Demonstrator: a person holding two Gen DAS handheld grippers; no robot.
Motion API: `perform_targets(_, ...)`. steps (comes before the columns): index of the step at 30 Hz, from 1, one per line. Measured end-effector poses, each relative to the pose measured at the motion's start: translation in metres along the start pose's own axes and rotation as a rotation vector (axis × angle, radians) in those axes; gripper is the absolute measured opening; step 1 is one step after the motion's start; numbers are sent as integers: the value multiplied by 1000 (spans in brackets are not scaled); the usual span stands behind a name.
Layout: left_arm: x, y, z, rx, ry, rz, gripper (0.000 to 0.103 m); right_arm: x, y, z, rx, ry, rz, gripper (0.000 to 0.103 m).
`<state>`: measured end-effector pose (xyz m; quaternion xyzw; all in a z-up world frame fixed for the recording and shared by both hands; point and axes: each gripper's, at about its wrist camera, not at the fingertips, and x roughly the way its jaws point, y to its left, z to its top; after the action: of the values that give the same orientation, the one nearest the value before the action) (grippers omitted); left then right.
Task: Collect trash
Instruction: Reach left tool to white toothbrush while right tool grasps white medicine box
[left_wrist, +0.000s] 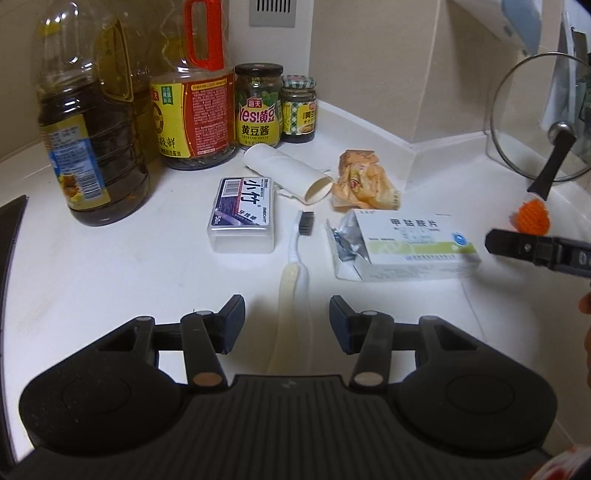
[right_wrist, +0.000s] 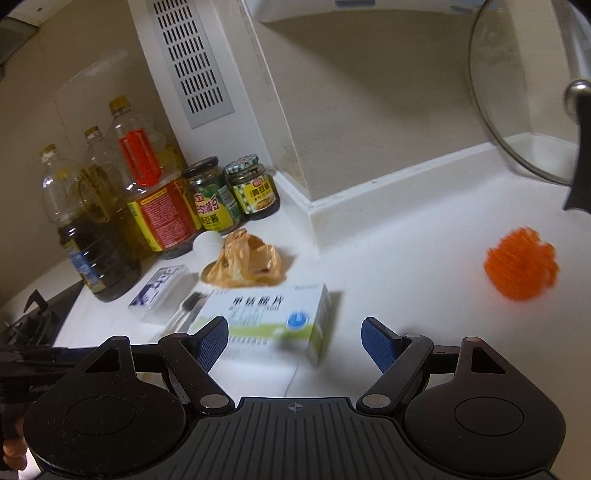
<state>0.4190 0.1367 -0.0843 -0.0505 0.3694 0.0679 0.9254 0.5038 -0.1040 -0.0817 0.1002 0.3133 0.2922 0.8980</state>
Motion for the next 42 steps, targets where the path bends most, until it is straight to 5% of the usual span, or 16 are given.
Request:
perform_targets(15,20,9,6,-5,30,1,46,79,-14,28,-54,76,114,71)
perform_targets(29,15,11,2,-6,29,-25,43,28,9,-9,-141,223,254,67)
perform_targets(33,13,13,1,-8,27,-24,43,17,28,-15,-187,234,186,68)
perform_targets(35,12,15,1,-15,24,-24,43,15,35,-11,-192,209,128,77)
perform_targets(42,9,17,2,-21,20,-16,43,39,59,-8,-293,232,130,83)
